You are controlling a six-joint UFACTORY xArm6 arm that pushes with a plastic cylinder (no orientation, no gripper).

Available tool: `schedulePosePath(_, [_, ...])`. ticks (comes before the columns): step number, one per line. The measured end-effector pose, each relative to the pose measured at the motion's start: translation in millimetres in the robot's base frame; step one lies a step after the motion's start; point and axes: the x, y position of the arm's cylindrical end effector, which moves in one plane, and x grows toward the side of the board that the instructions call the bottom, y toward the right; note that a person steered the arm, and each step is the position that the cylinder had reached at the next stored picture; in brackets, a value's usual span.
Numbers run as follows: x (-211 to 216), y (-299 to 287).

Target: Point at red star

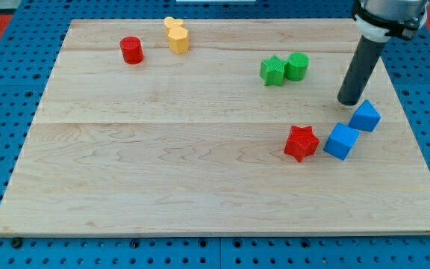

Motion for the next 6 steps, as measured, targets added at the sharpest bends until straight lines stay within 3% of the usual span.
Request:
schedulePosePath(2, [11.6,-117.1])
schedulePosePath(3, [109.3,-153.3])
schedulePosePath(4, [145.3,-131.7])
schedulePosePath(5, [129.4,-55.2])
schedulePosePath(6, [101.8,-83.7])
